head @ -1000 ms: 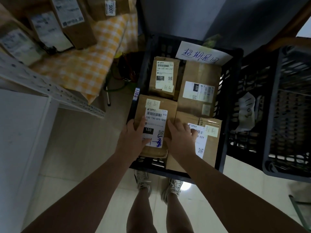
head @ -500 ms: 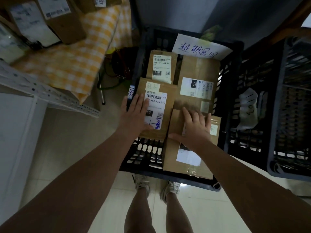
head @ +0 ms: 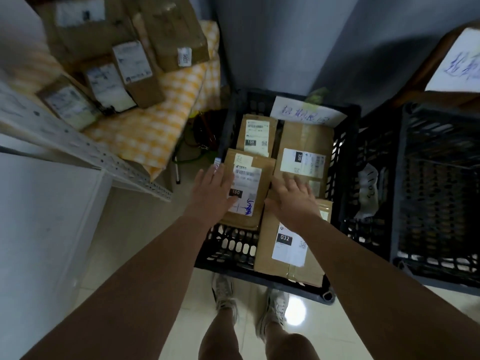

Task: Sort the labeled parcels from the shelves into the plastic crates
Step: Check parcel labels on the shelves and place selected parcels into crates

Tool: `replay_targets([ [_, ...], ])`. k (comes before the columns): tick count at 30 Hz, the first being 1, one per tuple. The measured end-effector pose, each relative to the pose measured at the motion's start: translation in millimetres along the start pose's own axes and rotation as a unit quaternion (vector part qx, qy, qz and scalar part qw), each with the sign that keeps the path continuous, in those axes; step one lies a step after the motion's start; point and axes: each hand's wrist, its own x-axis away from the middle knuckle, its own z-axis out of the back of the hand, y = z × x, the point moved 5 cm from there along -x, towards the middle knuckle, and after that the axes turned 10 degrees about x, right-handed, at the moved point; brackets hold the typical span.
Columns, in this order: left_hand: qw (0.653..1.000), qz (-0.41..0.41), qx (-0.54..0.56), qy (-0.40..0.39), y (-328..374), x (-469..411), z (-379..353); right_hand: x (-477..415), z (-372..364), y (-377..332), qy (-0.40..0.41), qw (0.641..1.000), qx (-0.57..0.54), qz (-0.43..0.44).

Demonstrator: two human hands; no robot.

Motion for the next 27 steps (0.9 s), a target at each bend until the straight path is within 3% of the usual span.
replay_targets([
  [7,0.985,0.114,0.021,0.125,-33.3,61.1,161.1,30.0,151.5,-33.7,0.163,0.979,-0.010,0.125],
  [13,0.942,0.207,0.010,0.265,-21.1,183.4,280.9,102.4,287.1,-96.0,0.277,0.926,-0.019,0.257],
  [17,0.905,0.284,-0.032,0.316,-18.6,288.6,346.5,177.3,360.8,-155.3,0.335,0.871,-0.056,0.355],
  [21,0.845,0.341,-0.058,0.407,-14.4,405.8,401.2,267.6,412.4,-213.0,0.376,0.809,-0.061,0.447],
  [27,0.772,0.416,-0.076,0.475,-2.0,554.9,404.4,389.0,425.9,-297.4,0.396,0.719,-0.086,0.564],
])
